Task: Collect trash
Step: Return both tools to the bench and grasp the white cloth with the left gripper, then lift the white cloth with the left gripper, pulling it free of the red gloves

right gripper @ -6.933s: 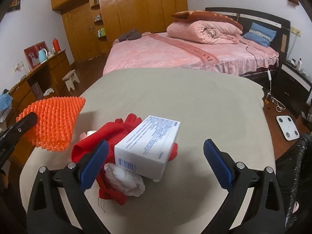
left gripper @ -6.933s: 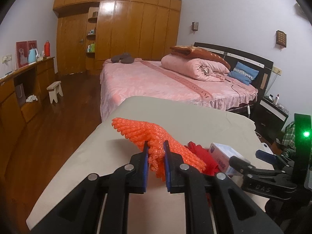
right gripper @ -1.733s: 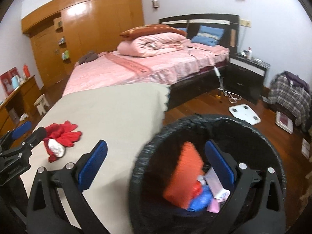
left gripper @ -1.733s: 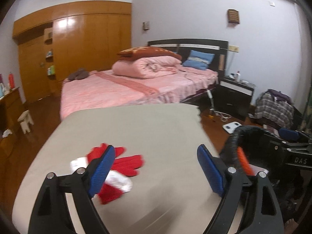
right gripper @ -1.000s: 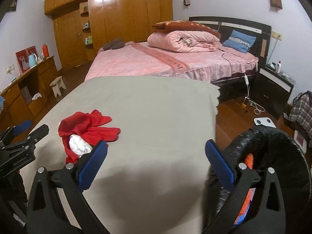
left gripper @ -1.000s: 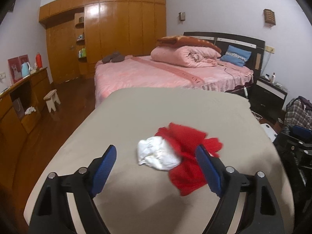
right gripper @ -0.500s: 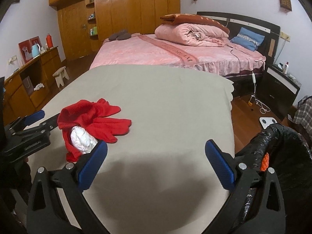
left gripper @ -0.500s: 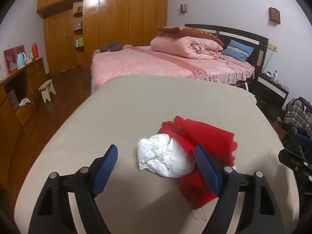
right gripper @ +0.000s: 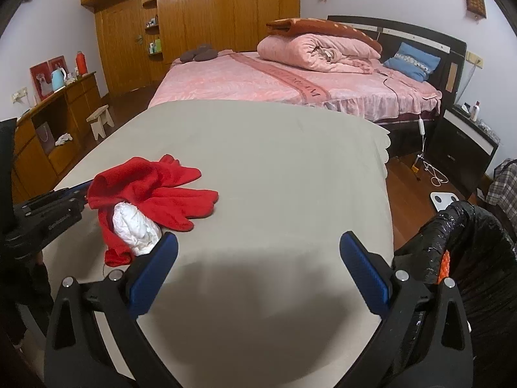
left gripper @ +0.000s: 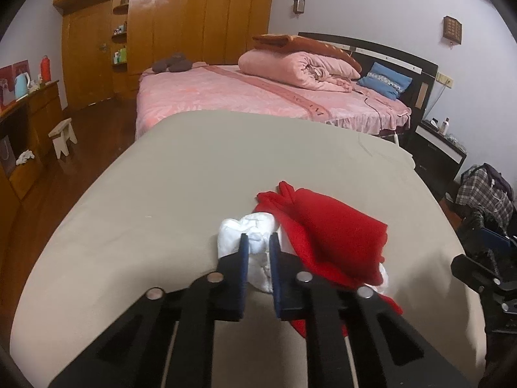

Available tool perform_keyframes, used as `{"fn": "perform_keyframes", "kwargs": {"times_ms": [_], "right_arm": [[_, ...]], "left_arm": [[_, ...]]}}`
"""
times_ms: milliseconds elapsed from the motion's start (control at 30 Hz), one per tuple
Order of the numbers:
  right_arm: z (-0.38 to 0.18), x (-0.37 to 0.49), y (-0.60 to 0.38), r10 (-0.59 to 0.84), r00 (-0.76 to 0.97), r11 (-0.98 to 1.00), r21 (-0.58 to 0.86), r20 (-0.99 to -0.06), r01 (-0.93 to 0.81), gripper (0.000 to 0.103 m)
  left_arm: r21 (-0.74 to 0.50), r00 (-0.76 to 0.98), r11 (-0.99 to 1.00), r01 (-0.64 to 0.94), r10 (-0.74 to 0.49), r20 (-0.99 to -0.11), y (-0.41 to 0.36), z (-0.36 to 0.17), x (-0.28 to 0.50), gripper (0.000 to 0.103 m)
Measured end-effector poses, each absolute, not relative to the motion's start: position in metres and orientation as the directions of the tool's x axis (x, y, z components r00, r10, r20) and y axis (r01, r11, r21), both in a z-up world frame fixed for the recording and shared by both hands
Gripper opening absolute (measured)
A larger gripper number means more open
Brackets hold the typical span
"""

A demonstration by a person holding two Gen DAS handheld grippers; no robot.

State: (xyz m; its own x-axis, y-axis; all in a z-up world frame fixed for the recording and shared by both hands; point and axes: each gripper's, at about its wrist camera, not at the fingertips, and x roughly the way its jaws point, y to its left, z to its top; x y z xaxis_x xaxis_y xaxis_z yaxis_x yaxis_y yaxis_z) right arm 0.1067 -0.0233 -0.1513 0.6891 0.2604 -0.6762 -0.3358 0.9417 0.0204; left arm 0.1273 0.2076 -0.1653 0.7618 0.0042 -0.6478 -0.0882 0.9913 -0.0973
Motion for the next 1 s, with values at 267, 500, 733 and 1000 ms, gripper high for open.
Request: {"fn": "perform_keyframes", "kwargs": {"times_ms": [267, 500, 733, 1000], "right_arm": [[-0.151, 0.106, -0.022, 0.261, 0.689, 0.942, 0.022, -0.676, -0.336, 0.097], [-0.152, 0.106, -0.016, 0.267, 0.682, 0.938, 0.021, -0.681, -0.347, 0.097], [-0.153, 0.108, -0.016, 0.263, 0.682, 0.939, 0.020, -0.683, -0.342, 0.097], [-0.154, 0.108, -0.017, 0.260, 0.680, 0.941, 0.022, -0.685, -0.337, 0.097]], "left_arm": [[-0.074, 0.777, 0.990, -0.121, 0.049, -0.627, 0.216, -0.153, 0.109, 0.009], [-0.081, 0.763, 0.989, -0.128, 0.046, -0.644, 0.220, -0.156, 0.110, 0.010], [-0.100, 0.754, 0.990, -0.096, 0.007, -0.657, 0.213, -0.164, 0.125, 0.046], [-0.172, 0.698, 0.983, -0.064, -0.079, -0.711, 0.209, -0.185, 0.153, 0.058]]}}
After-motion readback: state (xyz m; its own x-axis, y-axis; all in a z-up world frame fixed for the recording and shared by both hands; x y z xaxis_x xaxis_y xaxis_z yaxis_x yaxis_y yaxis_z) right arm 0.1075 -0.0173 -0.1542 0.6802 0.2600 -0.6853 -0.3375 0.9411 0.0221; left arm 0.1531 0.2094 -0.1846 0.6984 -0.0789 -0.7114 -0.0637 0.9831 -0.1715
